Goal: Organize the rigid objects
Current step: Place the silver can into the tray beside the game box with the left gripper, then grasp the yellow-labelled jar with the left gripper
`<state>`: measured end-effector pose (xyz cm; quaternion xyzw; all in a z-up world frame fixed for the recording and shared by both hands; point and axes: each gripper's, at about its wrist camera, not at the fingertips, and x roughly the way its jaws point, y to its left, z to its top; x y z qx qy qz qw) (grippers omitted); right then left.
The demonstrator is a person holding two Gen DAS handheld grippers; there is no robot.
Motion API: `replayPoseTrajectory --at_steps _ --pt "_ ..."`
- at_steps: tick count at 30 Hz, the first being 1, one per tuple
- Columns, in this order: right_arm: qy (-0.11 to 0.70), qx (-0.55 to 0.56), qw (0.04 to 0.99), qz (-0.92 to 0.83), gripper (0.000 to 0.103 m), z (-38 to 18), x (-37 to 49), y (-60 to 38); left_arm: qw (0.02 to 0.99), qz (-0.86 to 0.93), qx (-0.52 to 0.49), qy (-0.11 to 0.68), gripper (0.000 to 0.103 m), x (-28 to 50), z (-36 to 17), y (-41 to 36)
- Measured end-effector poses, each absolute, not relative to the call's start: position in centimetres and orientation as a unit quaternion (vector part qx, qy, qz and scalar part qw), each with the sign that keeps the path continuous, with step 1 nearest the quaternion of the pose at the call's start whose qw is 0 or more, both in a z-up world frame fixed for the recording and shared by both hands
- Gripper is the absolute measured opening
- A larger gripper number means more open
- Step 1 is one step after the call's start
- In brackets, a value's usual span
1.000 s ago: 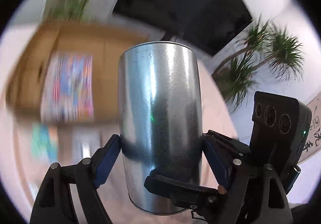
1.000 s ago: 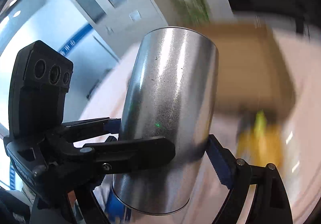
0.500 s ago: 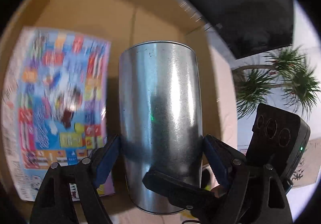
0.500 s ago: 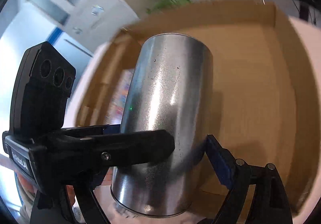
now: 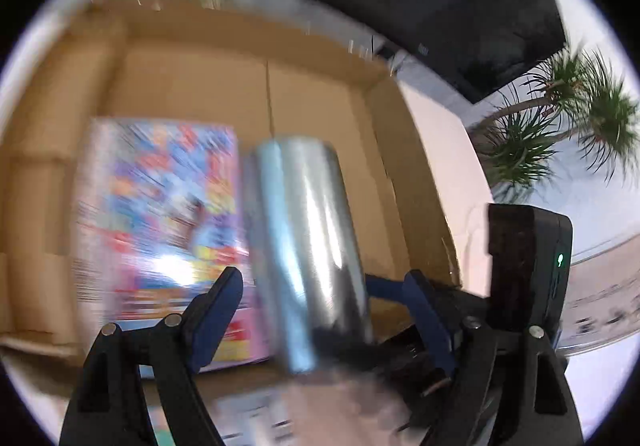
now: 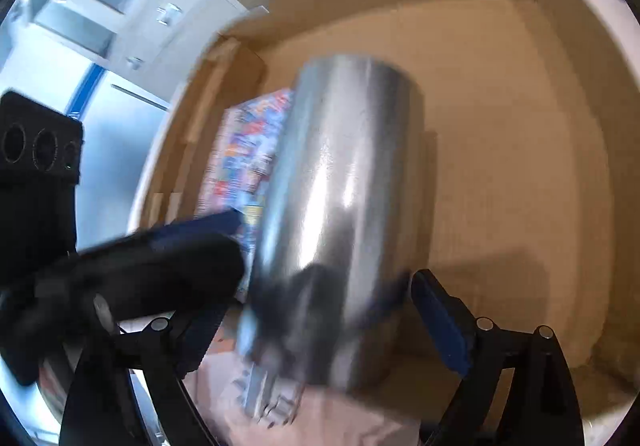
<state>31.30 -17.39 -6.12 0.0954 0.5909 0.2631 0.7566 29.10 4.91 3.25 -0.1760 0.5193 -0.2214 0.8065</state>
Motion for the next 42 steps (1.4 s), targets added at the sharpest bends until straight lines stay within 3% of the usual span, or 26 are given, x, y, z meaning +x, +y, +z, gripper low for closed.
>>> replayPoseTrajectory --at_steps 2,3,4,10,14,15,19,22,27,31,38,42 --pt "0.570 0.091 0.772 0.264 0.088 -4.6 30.5 -18.2 0.837 -0.198 -0.153 0.488 0.083 27.4 5.1 6.2" --pt "0.565 0.085 0.777 0.265 0.070 -4.4 30.4 -18.1 0.855 -0.183 -0.141 0.464 0.083 25.9 6.1 6.9" --pt "0.567 0.074 0.776 0.264 0.066 -4.5 30.3 -17.8 0.863 -0.176 -0.137 0.454 0.083 25.3 6.6 7.1" --pt "0.566 0.070 0.782 0.252 0.069 -3.4 29.4 -17.7 0.900 -0.146 -0.119 0.392 0.083 19.8 8.8 7.2" --pt "0.488 0.049 0.838 0.240 0.098 2.2 24.2 -21.8 0.925 -0.129 -0.086 0.348 0.086 16.5 9.3 5.1" --pt "0.470 0.040 0.850 0.235 0.100 3.1 22.6 -23.4 0.926 -0.125 -0.073 0.348 0.086 15.7 8.9 4.3" --pt "0.486 0.000 0.848 0.211 0.095 1.7 18.0 -28.3 0.906 -0.142 -0.065 0.392 0.086 14.4 5.9 1.3" --pt "0.524 -0.023 0.831 0.186 0.072 -1.7 17.2 -29.2 0.874 -0.185 -0.111 0.436 0.086 14.6 3.1 -0.9" --pt "0.530 -0.057 0.819 0.211 0.073 -3.3 15.1 -27.1 0.797 -0.252 -0.196 0.514 0.086 16.0 -0.7 -3.6" --pt "0.533 -0.014 0.784 0.318 0.072 -2.4 13.4 -25.7 0.754 -0.244 -0.217 0.570 0.086 16.6 -3.7 -4.0" --pt "0.588 0.084 0.735 0.327 0.088 -6.4 17.1 -25.5 0.745 -0.247 -0.235 0.574 0.083 17.1 -4.8 -2.8" --pt "0.567 0.056 0.759 0.314 0.087 -5.2 16.2 -24.1 0.767 -0.245 -0.212 0.553 0.083 16.1 -2.0 -2.7"
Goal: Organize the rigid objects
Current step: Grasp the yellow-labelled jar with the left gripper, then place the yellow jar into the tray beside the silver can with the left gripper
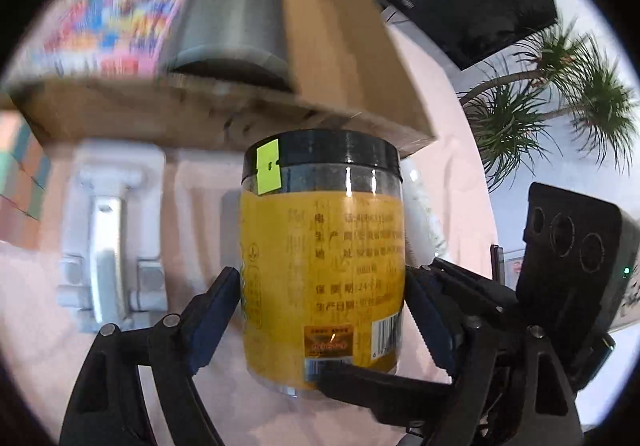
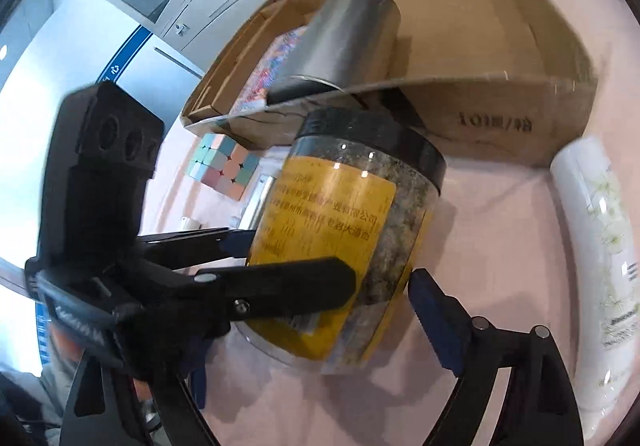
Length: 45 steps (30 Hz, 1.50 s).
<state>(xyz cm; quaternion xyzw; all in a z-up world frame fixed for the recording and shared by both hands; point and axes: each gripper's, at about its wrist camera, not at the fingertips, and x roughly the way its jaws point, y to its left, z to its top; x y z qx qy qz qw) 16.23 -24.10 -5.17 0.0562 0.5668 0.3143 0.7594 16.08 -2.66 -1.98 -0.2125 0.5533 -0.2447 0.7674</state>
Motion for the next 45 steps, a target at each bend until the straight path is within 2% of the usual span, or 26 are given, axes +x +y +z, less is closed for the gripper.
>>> replayPoseTrajectory --at_steps 7,11,16,21,23,27,32,37,39,40,41,43,45 --pt "0.445 -0.008 0.831 0.333 0.087 6.3 17.3 -23.1 0.845 -0.264 -0.162 0.435 0.083 18.2 9.9 -3.2" --pt "0.426 -0.019 0.839 0.337 0.087 10.2 22.4 -22.8 0.848 -0.265 -0.148 0.434 0.083 23.6 13.0 -3.8" --pt "0.468 -0.004 0.817 0.337 0.087 8.0 27.9 -23.5 0.821 -0.251 -0.167 0.484 0.083 27.6 8.9 -3.1" --pt "0.557 0.025 0.760 0.334 0.088 0.4 32.4 -24.9 0.767 -0.235 -0.197 0.564 0.082 29.7 1.3 -3.4" --pt "0.566 0.026 0.759 0.321 0.089 -1.3 33.0 -25.2 0.776 -0.239 -0.172 0.558 0.075 29.4 1.6 -4.0" --pt "0.589 0.024 0.748 0.304 0.088 -3.2 33.9 -25.5 0.769 -0.234 -0.157 0.573 0.075 29.0 1.9 -4.3" --pt "0.580 0.008 0.762 0.288 0.083 -3.5 33.2 -25.4 0.782 -0.231 -0.165 0.555 0.075 28.2 3.4 -2.5" --pt "0.576 -0.032 0.771 0.270 0.082 -3.1 31.1 -24.3 0.844 -0.217 -0.126 0.475 0.075 24.4 6.7 -0.2" --pt "0.528 -0.024 0.800 0.282 0.087 -0.7 28.3 -25.7 0.888 -0.169 -0.068 0.423 0.080 21.3 8.3 0.8" --pt "0.504 -0.019 0.817 0.282 0.091 0.5 27.0 -26.7 0.901 -0.147 -0.045 0.406 0.086 20.0 8.9 1.2" --pt "0.472 -0.011 0.838 0.276 0.101 1.8 25.1 -28.4 0.914 -0.120 -0.018 0.388 0.089 18.2 9.2 1.9" --pt "0.436 -0.007 0.866 0.243 0.102 2.7 22.2 -31.7 0.920 -0.093 -0.005 0.381 0.091 16.2 8.9 2.7" --pt "0.453 -0.020 0.873 0.180 0.102 1.0 20.2 -35.2 0.918 -0.076 -0.009 0.390 0.091 14.0 7.6 3.6"
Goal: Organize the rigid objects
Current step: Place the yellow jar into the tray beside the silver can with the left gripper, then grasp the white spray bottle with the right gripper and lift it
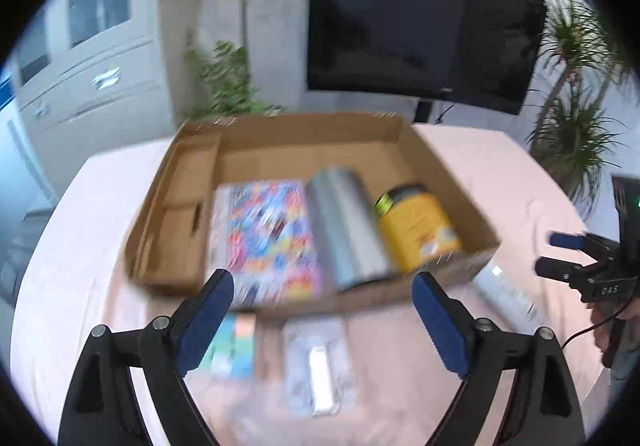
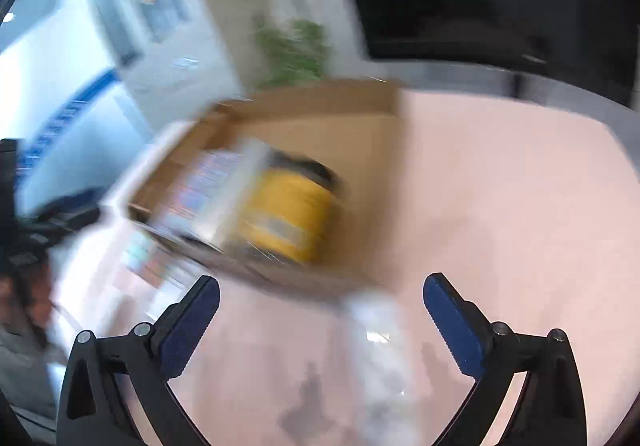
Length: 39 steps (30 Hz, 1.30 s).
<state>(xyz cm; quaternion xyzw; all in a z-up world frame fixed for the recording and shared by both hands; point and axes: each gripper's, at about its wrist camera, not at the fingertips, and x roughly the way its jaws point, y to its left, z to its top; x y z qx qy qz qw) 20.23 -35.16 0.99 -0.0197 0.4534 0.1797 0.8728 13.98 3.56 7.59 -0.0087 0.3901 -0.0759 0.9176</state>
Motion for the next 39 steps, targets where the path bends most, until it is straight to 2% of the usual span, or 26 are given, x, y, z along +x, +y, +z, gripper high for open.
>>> replayPoseTrajectory --at_steps 1,3,7,8,14,19,21,22,25,26,28,29,31,34,37,39 --pt "0.469 -0.021 0.868 0.164 0.096 -0.1 19.7 -36.2 0.916 -0.080 -0.007 0.394 0.091 13.4 7.2 3.6" --pt "0.522 -0.014 0.839 0.154 0.067 -3.5 18.6 -37.7 0.909 -0.105 0.017 0.402 0.091 12.4 6.0 2.9" --pt "0.544 -0.022 0.826 0.144 0.053 -6.7 17.1 -37.9 0.905 -0.185 0.077 0.375 0.090 10.3 5.7 0.2" --pt "0.541 -0.035 0.828 0.142 0.043 -7.1 16.7 -37.2 0.903 -0.213 0.087 0.364 0.090 9.8 5.6 -0.1" --pt "0.530 -0.120 0.792 0.276 0.043 -8.0 11.0 -31.5 0.854 -0.347 0.117 0.369 0.090 10.9 5.3 -4.0" --pt "0.510 -0.221 0.724 0.409 0.044 -8.1 7.4 -28.6 0.769 -0.458 0.121 0.429 0.089 12.0 0.5 -7.5" --pt "0.513 -0.237 0.710 0.419 0.048 -7.9 8.2 -29.4 0.730 -0.470 0.114 0.482 0.083 12.5 -2.1 -8.8" --pt "0.513 -0.244 0.710 0.415 0.049 -7.6 8.9 -29.9 0.719 -0.474 0.108 0.497 0.076 12.7 -2.8 -9.1" --pt "0.509 -0.261 0.726 0.381 0.063 -6.7 11.6 -31.5 0.696 -0.486 0.103 0.518 0.068 11.9 -3.8 -9.7" --pt "0.507 -0.261 0.737 0.364 0.063 -6.3 12.5 -32.0 0.688 -0.491 0.099 0.525 0.058 11.8 -4.0 -9.8" --pt "0.497 -0.243 0.773 0.310 0.063 -5.4 14.4 -33.1 0.670 -0.504 0.083 0.538 0.051 11.2 -4.2 -10.1" --pt "0.495 -0.226 0.792 0.277 0.063 -5.0 15.2 -33.6 0.671 -0.498 0.085 0.543 0.051 10.8 -4.3 -10.6" --pt "0.505 -0.159 0.816 0.231 0.063 -4.4 15.7 -34.8 0.670 -0.482 0.081 0.559 0.051 10.7 -4.7 -11.3" --pt "0.525 0.002 0.818 0.235 0.063 -4.3 15.9 -36.6 0.660 -0.446 0.035 0.604 0.049 11.6 -6.1 -12.1" --pt "0.561 0.075 0.794 0.221 0.063 -6.4 15.7 -36.2 0.636 -0.448 -0.052 0.626 0.049 12.6 -6.6 -12.2" --pt "0.579 0.106 0.782 0.204 0.062 -7.8 16.3 -35.9 0.628 -0.452 -0.115 0.623 0.057 13.0 -6.4 -12.0"
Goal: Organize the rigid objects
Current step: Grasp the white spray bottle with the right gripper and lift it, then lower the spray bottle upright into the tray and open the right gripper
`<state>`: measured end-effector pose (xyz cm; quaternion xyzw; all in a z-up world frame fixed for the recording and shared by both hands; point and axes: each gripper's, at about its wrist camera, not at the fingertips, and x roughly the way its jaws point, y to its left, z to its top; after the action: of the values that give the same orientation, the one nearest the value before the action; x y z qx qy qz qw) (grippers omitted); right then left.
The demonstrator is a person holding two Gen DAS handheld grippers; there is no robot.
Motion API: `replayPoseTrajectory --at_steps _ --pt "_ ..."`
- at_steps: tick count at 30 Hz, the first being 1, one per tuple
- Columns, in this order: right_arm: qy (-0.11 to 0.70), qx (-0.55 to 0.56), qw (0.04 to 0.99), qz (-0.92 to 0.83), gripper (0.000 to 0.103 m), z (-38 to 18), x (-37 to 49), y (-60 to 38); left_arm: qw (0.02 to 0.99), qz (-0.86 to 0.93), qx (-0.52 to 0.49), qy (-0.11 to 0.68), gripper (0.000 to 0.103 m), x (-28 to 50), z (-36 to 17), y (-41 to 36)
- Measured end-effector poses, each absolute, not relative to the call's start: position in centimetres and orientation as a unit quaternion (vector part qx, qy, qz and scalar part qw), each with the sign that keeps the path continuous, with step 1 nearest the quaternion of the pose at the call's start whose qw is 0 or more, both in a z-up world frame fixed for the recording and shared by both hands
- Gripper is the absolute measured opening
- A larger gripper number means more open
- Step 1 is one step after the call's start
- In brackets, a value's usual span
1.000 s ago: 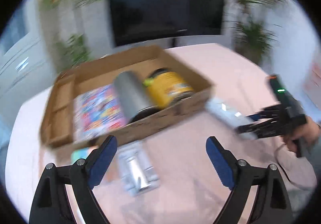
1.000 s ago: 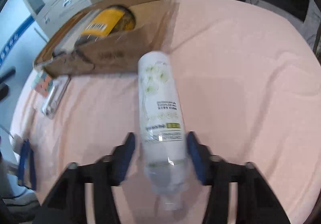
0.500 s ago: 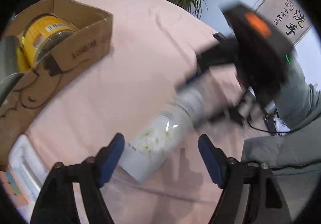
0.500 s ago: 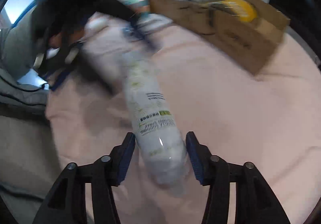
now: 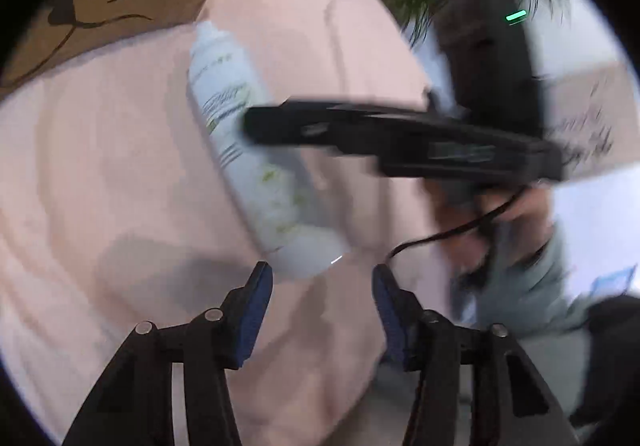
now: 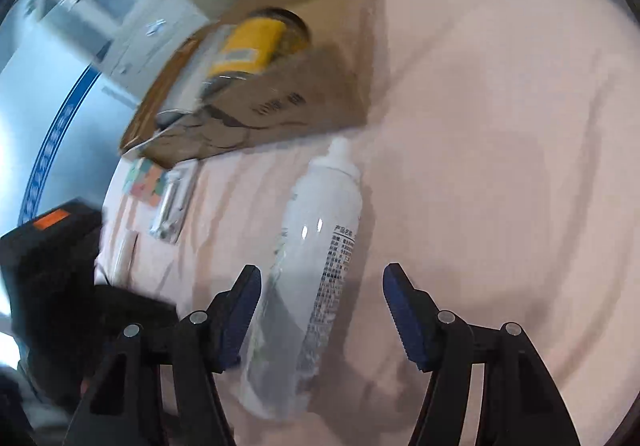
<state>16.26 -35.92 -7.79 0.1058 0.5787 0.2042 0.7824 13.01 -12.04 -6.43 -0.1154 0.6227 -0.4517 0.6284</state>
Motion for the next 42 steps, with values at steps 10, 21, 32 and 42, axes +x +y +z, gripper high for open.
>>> replayPoseTrajectory --at_steps 10,21,32,42 --pt "0.588 0.136 0.774 0.193 0.042 -9.1 16.9 -33.5 0.641 -0.382 -0.130 0.653 0.045 13.5 -8.6 -13.5" --pt "0.434 0.106 0.858 0.255 0.041 5.5 23.7 -31.3 0.766 -0.370 -0.114 0.514 0.043 23.8 3.7 -11.9" --pt "0.467 0.104 0.838 0.262 0.043 0.3 35.2 -31.0 0.719 -0.357 -0.158 0.574 0.040 31.3 -0.9 -13.2" --pt "0.457 0.057 0.870 0.175 0.096 0.5 28.6 -32.2 0.810 -0.303 -0.113 0.489 0.042 24.2 4.3 -7.5"
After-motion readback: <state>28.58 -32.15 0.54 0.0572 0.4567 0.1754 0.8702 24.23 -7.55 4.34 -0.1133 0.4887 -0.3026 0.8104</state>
